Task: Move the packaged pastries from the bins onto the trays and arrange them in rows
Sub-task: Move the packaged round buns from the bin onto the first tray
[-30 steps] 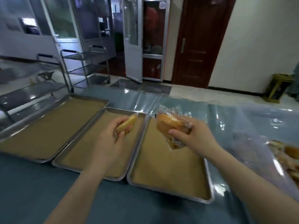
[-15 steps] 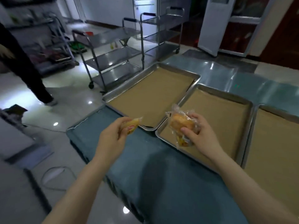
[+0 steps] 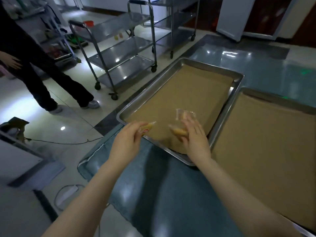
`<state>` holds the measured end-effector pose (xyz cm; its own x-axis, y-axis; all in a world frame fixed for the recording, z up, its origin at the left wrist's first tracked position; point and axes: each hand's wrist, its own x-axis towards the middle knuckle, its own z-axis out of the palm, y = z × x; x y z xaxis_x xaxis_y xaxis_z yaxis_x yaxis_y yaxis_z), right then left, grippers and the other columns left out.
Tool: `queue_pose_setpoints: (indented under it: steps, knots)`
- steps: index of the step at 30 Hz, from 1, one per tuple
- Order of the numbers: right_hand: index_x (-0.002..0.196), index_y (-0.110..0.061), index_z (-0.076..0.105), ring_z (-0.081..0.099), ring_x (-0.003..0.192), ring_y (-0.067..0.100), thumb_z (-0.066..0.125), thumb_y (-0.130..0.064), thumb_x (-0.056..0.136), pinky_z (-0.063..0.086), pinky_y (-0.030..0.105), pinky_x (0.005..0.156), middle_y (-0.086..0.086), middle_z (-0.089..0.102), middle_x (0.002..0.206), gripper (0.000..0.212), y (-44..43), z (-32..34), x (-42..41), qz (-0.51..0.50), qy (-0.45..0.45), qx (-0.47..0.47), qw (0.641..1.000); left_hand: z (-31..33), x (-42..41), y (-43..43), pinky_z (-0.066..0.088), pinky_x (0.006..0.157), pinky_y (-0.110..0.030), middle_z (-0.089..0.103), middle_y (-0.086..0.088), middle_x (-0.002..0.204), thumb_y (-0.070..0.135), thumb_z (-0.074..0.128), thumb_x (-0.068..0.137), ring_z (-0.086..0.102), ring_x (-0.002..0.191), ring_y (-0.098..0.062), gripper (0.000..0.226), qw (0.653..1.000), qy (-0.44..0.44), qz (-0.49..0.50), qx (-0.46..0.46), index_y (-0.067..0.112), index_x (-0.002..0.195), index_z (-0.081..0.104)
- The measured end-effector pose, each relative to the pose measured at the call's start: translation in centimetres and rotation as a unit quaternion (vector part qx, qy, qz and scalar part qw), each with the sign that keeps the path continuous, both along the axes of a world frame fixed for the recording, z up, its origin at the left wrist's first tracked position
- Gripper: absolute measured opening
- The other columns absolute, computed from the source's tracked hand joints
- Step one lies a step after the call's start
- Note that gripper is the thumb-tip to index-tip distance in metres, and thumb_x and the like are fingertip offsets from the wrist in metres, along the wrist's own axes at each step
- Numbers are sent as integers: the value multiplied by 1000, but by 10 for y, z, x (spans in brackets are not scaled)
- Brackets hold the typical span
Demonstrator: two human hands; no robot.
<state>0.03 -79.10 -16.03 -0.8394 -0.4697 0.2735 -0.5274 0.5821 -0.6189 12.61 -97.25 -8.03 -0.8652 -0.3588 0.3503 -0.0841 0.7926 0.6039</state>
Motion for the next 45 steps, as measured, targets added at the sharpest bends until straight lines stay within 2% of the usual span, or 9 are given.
queue_pose_setpoints:
  steps: [2,5,10,15,18,21,26,34,45]
  knots:
    - [143,-25,37,11,146,21,56,-13,91,16,39,117,-4,19,158,57,-6,-14,1,29,-8,101,994,-5,-9,-17,34,78,0,63,9,103,-3,52,89,49,91,17,29,1000,17,-1,4,15,108,66]
    - [147,-35,27,-6,146,20,54,-42,91,10,46,117,-8,2,160,63,-7,-23,0,56,-75,222,971,-16,-16,-31,38,88,-14,63,0,116,0,52,90,57,105,-11,32,1000,-9,-7,12,17,112,67]
    - [149,-42,13,-19,143,23,50,-73,77,-3,57,112,-8,-10,158,87,-16,-10,-5,62,-184,227,954,-39,-41,-49,38,101,-33,49,-12,137,-6,53,86,48,122,-30,42,998,-45,-44,7,20,115,67]
    - [148,-43,15,-17,144,28,58,-59,83,-7,58,111,-4,-6,160,80,-32,-2,21,-23,-165,244,955,-71,-62,-64,30,103,-32,36,-9,148,4,48,91,42,124,-34,45,987,-116,-113,-15,26,131,54]
    - [148,-37,21,-16,144,31,56,-26,90,-3,61,113,-2,-8,160,69,-45,2,34,-90,-195,266,940,-92,-70,-73,14,111,-42,20,-6,155,45,45,94,23,138,-30,55,943,-246,-205,-84,34,145,28]
    - [151,-36,8,-27,141,27,60,-32,82,-11,59,110,-2,-19,158,86,-54,5,45,-67,-252,279,924,-100,-68,-83,-9,111,-47,3,1,158,70,44,80,-5,144,-21,78,901,-296,-300,-102,41,146,15]
    - [152,-34,3,-26,141,20,61,-54,80,-14,56,110,-5,-15,158,94,-57,15,66,-118,-217,219,944,-83,-60,-90,-6,112,-40,4,-1,158,56,45,88,-3,144,-18,72,926,-205,-311,-68,32,148,14]
    - [149,-35,19,-5,146,20,57,-41,90,6,54,116,-2,10,160,70,-42,47,86,-161,-146,128,968,-35,-41,-62,-4,113,-39,3,4,157,41,49,92,-4,144,-15,70,919,-128,-360,-100,34,149,10]
    - [142,-22,40,18,144,17,59,-27,92,12,21,111,3,32,153,54,102,93,127,-176,-103,73,976,2,-15,73,0,113,-31,15,1,156,34,53,91,6,144,-15,67,918,-71,-375,-104,26,148,19]
